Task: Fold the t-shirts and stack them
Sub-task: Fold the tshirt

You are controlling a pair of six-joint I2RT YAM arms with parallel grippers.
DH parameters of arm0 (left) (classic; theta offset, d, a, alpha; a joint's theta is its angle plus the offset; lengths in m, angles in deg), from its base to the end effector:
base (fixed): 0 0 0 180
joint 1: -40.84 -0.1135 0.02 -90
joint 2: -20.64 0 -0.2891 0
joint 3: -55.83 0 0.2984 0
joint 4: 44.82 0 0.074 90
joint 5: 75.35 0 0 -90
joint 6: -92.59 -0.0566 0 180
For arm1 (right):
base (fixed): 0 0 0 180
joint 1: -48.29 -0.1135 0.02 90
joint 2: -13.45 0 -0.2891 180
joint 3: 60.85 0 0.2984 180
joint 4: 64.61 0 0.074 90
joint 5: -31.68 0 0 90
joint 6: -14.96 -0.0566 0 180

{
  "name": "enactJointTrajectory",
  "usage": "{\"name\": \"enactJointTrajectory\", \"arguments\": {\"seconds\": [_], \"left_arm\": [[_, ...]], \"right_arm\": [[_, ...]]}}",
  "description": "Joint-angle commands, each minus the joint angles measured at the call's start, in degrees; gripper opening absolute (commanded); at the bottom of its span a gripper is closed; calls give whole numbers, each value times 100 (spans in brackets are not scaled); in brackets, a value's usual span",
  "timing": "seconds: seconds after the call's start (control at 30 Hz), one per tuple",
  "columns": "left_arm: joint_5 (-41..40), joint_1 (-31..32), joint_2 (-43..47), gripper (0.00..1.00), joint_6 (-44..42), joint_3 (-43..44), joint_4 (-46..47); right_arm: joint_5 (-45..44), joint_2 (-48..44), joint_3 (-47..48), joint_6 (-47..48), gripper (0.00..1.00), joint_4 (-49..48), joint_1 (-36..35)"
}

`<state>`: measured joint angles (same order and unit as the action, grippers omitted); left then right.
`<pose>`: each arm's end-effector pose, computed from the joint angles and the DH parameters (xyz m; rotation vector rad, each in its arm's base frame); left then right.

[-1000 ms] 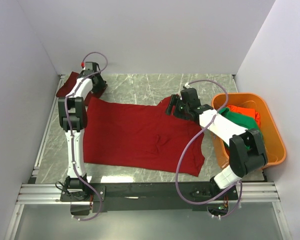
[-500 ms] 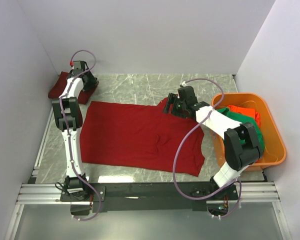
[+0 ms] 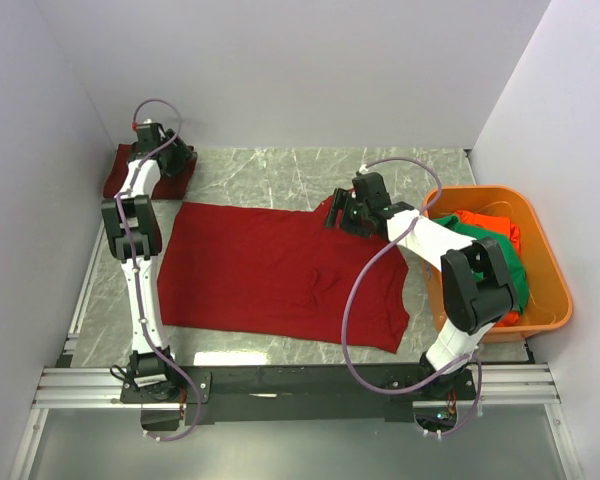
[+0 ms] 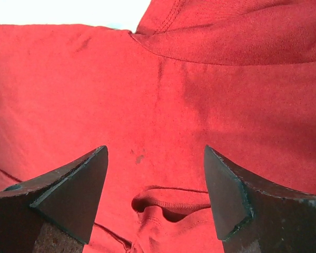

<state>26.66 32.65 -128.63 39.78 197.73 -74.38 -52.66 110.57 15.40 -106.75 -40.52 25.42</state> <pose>0.6627 0.0835 0.1452 -0.7568 2.1157 -0.5091 0.3911 0.1710 0.2020 0.1374 2.4227 0.5678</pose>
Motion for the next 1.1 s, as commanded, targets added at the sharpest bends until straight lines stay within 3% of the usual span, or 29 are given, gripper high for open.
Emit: {"name": "enactJointTrajectory", "arguments": {"seconds": [0.0,0.2,0.4,0.5,0.6,0.77,1.07], "left_arm": [[627,45,72,66,280,58,546],[250,28,1680,66,17,-1453,1276],[-734,98,2674,61,-326,-2166,637],[-1540,343,2807,58,-467,-2150,-48],[-2473,721,2702,49,-476,-1991,-1042],[-3222,1214,3009,44,-318,-2606,-1253],[-4241,1477,2404,39,69,-2193,-2009]], "right_arm": [[33,105,312,129,79,-265,20],[-126,184,523,173,79,-247,46],[-73,158,619,86,79,-335,107],[-20,149,655,42,79,-353,108],[58,149,655,-11,79,-344,117],[129,27,488,-38,79,-414,125],[252,-18,277,-64,79,-484,187]]}}
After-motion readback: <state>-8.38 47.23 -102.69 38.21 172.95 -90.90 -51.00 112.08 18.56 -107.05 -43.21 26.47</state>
